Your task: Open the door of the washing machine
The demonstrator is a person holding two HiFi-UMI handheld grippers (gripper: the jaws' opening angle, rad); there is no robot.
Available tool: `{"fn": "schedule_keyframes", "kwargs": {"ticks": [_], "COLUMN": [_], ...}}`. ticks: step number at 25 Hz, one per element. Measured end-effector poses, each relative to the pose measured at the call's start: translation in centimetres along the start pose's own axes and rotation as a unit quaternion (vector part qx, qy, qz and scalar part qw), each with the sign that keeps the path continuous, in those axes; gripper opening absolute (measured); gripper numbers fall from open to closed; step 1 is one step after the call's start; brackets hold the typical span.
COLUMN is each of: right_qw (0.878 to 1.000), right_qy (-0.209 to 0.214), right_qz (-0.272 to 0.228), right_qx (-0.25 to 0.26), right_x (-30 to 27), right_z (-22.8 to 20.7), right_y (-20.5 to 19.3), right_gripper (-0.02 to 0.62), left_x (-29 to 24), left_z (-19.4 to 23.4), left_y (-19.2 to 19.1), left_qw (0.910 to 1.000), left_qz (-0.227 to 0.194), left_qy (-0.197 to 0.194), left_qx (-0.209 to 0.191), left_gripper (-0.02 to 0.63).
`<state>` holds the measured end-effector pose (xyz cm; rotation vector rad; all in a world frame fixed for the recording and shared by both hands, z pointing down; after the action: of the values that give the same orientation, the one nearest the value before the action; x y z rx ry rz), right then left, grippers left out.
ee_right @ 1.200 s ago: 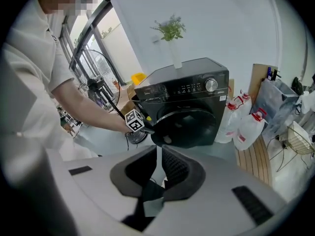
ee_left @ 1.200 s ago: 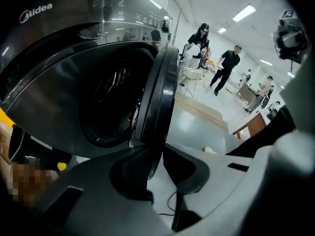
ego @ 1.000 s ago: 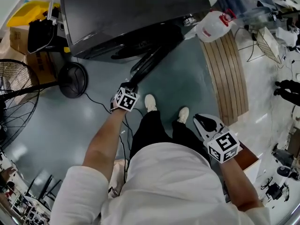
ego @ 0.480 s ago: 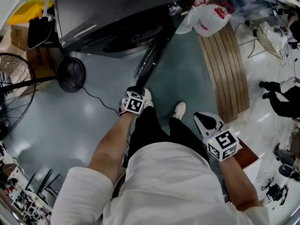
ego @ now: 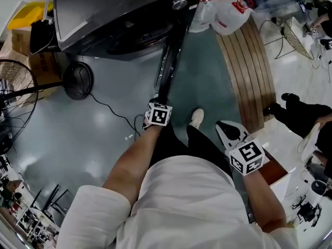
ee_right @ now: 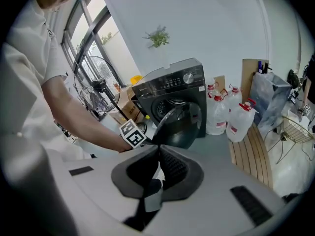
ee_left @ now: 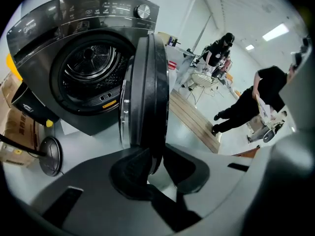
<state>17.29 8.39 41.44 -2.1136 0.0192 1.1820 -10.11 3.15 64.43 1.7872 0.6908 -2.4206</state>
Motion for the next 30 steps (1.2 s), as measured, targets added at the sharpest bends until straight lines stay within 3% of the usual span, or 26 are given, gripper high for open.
{"fn": "schedule_keyframes", "kwargs": {"ticks": [19,30], "right_qw": [1.0,0.999], "right_qy": [-0.003,-0.014], "right_qz": [0.013,0.01], "right_qx": [-0.015,-0.036], "right_x": [1.3,3.1], "right_z": [-3.9,-6.3], "right_y": [-2.5,-4.3], "right_gripper": [0.02,0.02], "left_x": [-3.6,-6.4], "left_z": [-10.4,-16.2], "left_y": [2.2,5.4], "left_qw": [0.9914,0.9856], "left_qz": [0.008,0.028], "left_qy": [-0.037,-0.088], "left_qx": [0.125,0.141], "left_gripper": [0.089,0.075]}}
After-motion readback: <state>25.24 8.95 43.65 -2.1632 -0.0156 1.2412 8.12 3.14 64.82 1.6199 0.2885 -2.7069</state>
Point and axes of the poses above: the fingertips, and each gripper's own axes: x backward along the fingers, z to its left, y out of its top, the point moved 10 cm from there along x, backward along the fingers, and after that the axes turned 2 degrees about z, right-handed, at the moved point
